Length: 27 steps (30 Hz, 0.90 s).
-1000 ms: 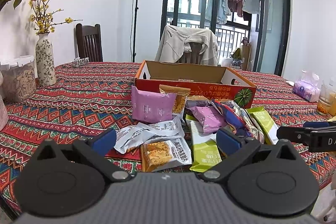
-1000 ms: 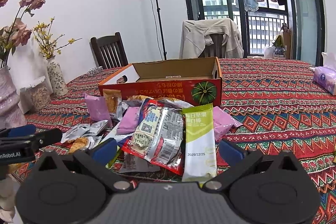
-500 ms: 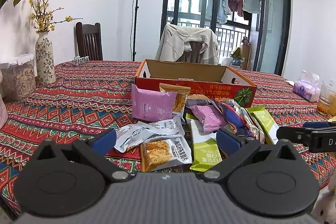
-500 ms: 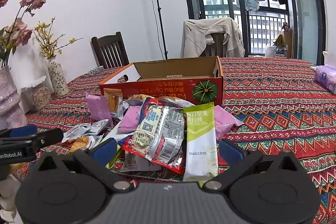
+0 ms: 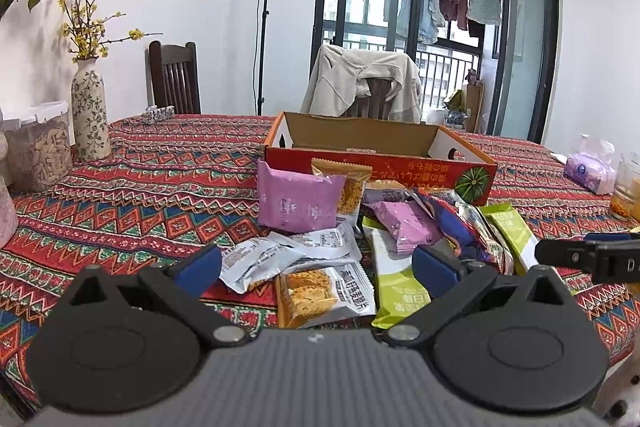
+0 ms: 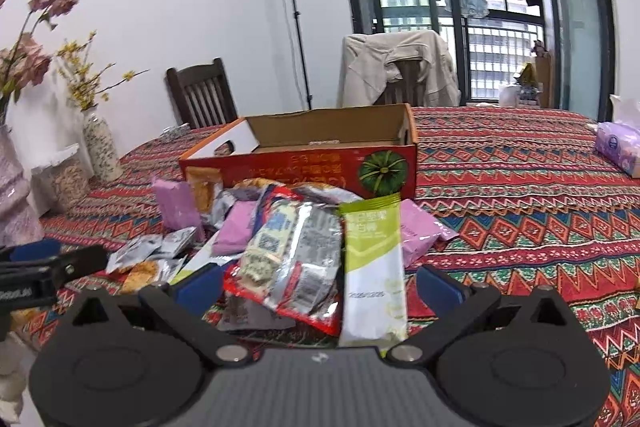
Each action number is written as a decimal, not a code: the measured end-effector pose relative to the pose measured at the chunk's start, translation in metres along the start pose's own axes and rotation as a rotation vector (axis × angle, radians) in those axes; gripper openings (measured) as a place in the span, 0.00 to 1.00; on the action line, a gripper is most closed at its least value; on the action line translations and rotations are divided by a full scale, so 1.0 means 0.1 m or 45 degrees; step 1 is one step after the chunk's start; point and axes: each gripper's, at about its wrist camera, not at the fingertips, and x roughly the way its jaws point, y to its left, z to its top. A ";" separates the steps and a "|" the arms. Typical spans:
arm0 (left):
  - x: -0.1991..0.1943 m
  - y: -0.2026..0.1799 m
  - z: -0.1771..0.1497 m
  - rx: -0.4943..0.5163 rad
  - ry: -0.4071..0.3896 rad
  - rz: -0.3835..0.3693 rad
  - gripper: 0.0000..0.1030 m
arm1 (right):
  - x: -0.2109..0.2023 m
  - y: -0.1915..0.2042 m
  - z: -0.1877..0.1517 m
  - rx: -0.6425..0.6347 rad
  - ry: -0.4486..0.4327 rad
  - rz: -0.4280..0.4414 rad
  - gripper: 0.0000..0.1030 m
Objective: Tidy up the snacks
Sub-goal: 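Grasp the green-and-white stick pack with the right tool while the left tool grasps a white snack packet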
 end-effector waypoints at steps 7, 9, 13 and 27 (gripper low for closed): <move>0.08 0.08 0.00 -0.031 0.022 0.020 1.00 | 0.19 -0.19 0.06 0.053 0.016 -0.090 0.76; 0.12 0.11 -0.01 -0.046 0.033 0.012 1.00 | 0.31 -0.23 0.11 0.046 0.052 -0.125 0.62; 0.20 0.16 0.00 -0.056 0.069 0.030 1.00 | 0.53 -0.26 0.12 0.032 0.117 -0.173 0.59; 0.50 0.40 0.06 -0.030 0.143 0.134 1.00 | 0.67 -0.33 0.02 0.053 0.129 -0.150 0.36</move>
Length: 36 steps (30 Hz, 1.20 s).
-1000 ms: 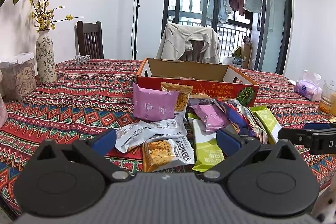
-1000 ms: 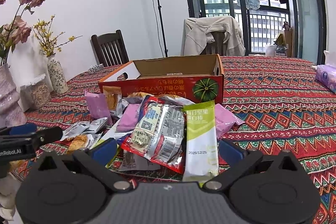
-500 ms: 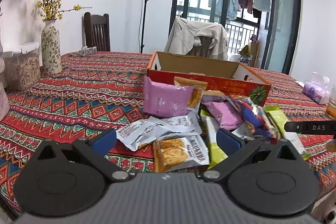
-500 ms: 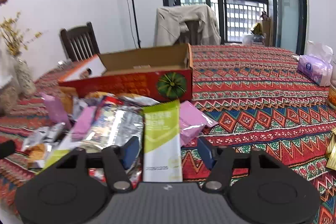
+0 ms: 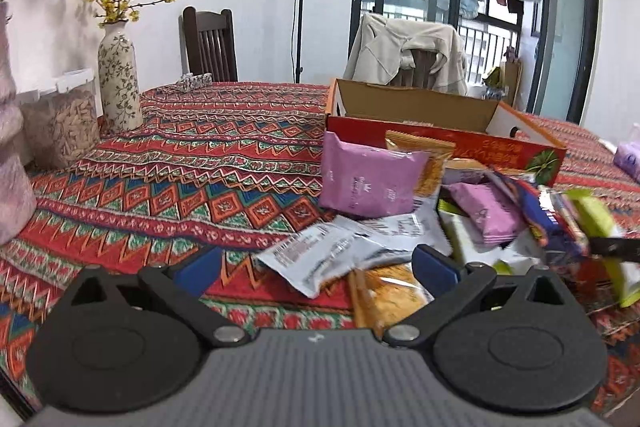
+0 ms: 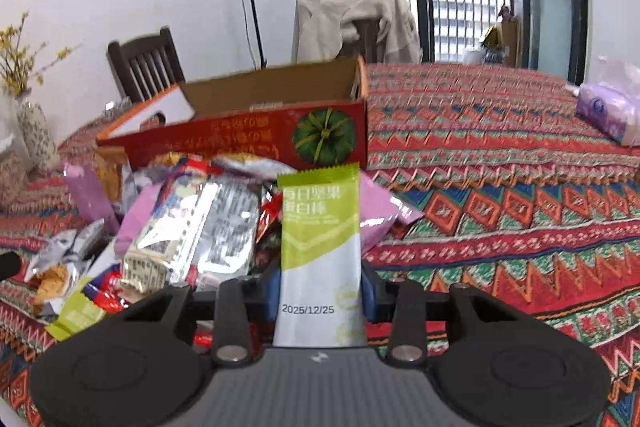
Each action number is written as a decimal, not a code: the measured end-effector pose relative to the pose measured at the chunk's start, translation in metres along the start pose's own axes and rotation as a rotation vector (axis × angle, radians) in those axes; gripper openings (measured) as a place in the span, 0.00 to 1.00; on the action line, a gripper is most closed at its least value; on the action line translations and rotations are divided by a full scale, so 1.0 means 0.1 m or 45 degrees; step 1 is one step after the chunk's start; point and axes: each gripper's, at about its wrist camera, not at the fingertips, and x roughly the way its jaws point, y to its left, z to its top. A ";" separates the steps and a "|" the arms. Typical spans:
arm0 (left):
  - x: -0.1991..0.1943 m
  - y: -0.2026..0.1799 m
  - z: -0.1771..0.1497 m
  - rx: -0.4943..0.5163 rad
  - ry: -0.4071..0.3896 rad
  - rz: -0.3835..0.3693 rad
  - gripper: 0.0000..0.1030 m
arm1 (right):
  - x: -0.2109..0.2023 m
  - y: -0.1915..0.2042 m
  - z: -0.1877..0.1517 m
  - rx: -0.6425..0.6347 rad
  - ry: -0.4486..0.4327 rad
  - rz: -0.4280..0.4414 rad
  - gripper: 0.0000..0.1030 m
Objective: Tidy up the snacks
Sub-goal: 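Grasp the green-and-white stick pack with the right tool while the left tool grasps a white snack packet, then carry both packets into the cardboard box and open both tools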
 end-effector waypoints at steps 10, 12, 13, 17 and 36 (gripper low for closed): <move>0.54 0.07 0.16 0.107 0.122 -0.061 0.98 | -0.12 -0.03 0.13 0.020 -0.114 0.012 0.36; 0.64 0.10 0.16 0.093 0.146 -0.044 0.83 | -0.11 -0.02 0.14 0.027 -0.126 0.023 0.36; 0.68 0.09 0.15 0.086 0.168 -0.041 0.78 | -0.10 -0.01 0.14 0.029 -0.125 0.031 0.36; 0.70 0.21 0.12 -0.049 0.186 -0.179 0.51 | -0.07 0.02 0.12 0.015 -0.111 0.058 0.36; 0.29 0.22 0.36 -0.097 -0.046 -0.129 0.42 | -0.15 0.01 0.26 0.027 -0.207 0.083 0.36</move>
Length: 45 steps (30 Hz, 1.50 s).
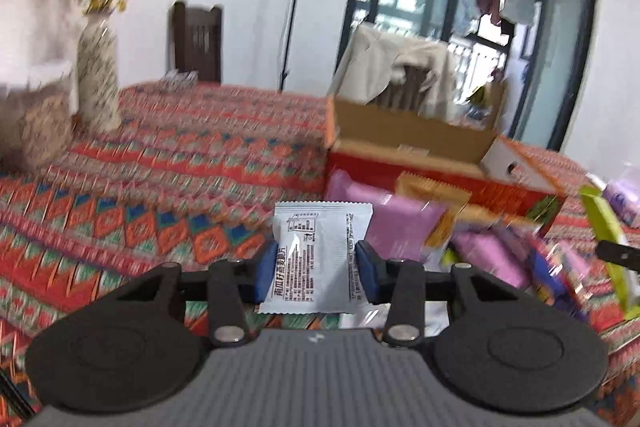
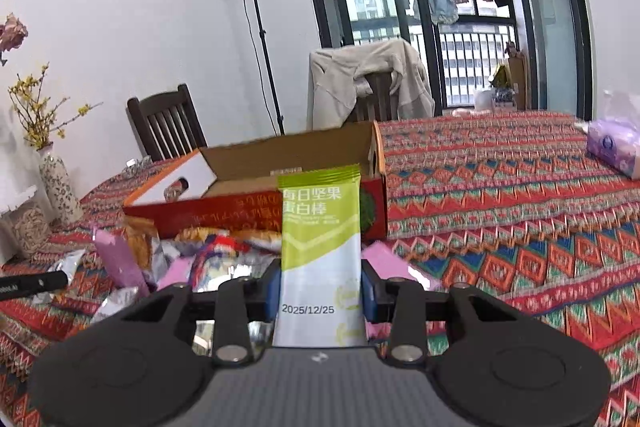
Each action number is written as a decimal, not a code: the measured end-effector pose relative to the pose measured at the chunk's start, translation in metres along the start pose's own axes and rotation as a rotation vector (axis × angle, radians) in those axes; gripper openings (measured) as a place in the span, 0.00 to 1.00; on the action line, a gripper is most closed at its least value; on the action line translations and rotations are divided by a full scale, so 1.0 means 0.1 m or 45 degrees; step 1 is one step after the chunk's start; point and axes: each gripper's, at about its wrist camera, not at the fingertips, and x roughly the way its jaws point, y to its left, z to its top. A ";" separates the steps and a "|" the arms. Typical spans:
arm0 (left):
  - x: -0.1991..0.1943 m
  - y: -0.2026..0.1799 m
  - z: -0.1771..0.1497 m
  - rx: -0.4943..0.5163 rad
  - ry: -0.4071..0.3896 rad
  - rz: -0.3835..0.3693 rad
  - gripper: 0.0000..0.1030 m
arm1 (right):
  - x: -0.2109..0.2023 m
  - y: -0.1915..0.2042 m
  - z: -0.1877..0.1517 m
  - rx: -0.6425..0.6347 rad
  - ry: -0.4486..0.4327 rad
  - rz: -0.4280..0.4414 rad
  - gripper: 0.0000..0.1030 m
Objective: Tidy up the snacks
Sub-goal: 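Carry both packets into the cardboard box and open both tools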
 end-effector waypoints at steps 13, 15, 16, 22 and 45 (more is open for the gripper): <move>0.40 -0.58 0.76 0.101 -0.160 -0.101 0.42 | 0.51 0.08 0.79 -0.021 -0.128 0.038 0.36; 0.53 -0.65 0.86 0.099 -0.153 -0.093 0.42 | 0.64 0.09 0.93 -0.024 -0.132 0.049 0.36; 0.61 -0.68 0.92 0.091 -0.144 -0.088 0.42 | 0.71 0.10 0.99 -0.027 -0.132 0.050 0.36; 1.06 -0.87 1.21 0.011 -0.128 -0.074 0.42 | 1.29 0.14 1.26 -0.006 -0.071 0.032 0.36; 1.42 -0.95 0.99 0.003 -0.142 -0.070 1.00 | 1.66 -0.02 0.98 0.035 0.005 0.012 1.00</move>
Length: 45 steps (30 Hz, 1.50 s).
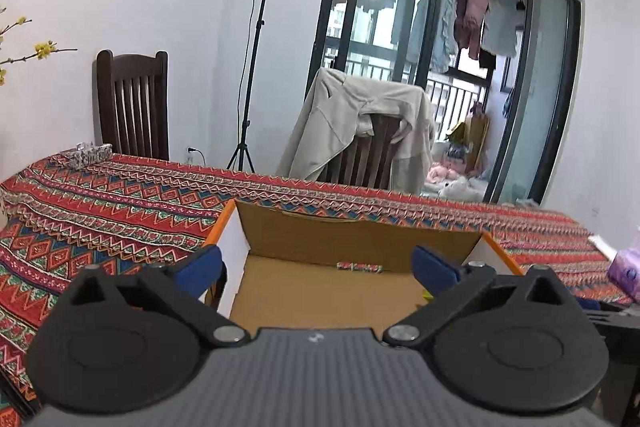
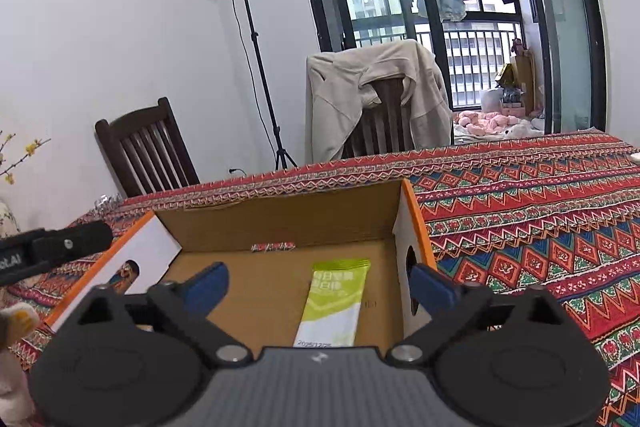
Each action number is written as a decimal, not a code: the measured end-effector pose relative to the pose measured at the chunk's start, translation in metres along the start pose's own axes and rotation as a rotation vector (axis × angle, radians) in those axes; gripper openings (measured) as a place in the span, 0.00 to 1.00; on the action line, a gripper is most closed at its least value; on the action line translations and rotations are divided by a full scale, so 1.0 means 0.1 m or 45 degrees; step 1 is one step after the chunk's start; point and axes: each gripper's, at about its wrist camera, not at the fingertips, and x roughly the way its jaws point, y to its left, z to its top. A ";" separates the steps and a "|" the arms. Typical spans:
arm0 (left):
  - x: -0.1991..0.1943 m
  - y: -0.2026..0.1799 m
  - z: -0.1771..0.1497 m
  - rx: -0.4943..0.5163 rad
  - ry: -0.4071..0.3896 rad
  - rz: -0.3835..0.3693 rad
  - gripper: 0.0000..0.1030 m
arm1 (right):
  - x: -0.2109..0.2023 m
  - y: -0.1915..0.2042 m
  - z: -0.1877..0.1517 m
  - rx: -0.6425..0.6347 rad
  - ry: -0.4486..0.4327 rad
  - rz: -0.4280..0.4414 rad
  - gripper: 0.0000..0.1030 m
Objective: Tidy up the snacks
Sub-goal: 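Carry both packets into the cardboard box and open both tools, then grasp the silver QR-code bar pack with the right tool while the left tool grasps a cracker packet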
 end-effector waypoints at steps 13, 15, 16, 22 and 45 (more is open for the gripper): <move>-0.27 -0.02 0.25 -0.060 -0.017 -0.012 1.00 | -0.21 0.00 0.13 0.024 -0.037 0.061 1.00; -0.34 0.00 0.25 -0.061 -0.015 -0.005 1.00 | -0.30 0.04 0.17 0.010 -0.046 0.055 1.00; -0.40 0.02 0.24 -0.050 -0.017 0.004 1.00 | -0.34 0.05 0.17 0.000 -0.041 0.055 1.00; -0.63 0.16 0.07 -0.044 0.059 0.058 1.00 | -0.61 0.11 0.05 -0.040 -0.003 0.036 1.00; -1.85 0.57 -0.57 -0.077 0.021 0.157 1.00 | -1.55 0.51 -0.73 -0.031 -0.022 0.095 1.00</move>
